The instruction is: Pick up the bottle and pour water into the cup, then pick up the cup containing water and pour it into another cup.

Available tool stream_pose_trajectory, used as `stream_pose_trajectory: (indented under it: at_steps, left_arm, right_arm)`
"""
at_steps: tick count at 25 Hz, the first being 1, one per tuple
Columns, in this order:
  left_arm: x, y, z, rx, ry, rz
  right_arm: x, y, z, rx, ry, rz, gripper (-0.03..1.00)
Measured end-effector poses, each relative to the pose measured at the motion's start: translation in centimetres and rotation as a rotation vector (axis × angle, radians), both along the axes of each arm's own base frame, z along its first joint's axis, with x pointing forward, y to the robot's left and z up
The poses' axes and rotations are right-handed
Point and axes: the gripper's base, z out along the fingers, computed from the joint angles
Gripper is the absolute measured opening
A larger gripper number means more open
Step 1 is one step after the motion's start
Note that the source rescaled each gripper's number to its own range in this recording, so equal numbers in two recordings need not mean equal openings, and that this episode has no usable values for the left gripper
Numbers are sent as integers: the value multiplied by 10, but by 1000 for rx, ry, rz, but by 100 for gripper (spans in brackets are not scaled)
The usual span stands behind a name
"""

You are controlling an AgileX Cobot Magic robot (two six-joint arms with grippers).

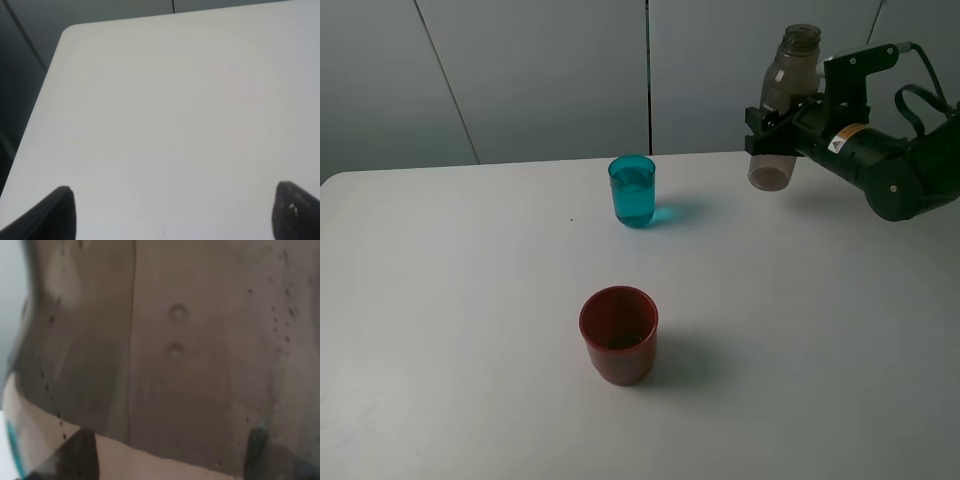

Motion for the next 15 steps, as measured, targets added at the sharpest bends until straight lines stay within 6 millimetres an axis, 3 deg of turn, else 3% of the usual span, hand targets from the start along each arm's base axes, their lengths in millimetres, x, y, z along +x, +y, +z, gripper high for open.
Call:
stream_pose_trajectory:
  at_steps: [7,15]
  left_arm:
    - [0,0,0,0,0,0]
    - [0,0,0,0,0,0]
  right_arm:
    - [-1,0,-33,28,40,2,0]
    - [-2,0,-52,-10,68,9,0]
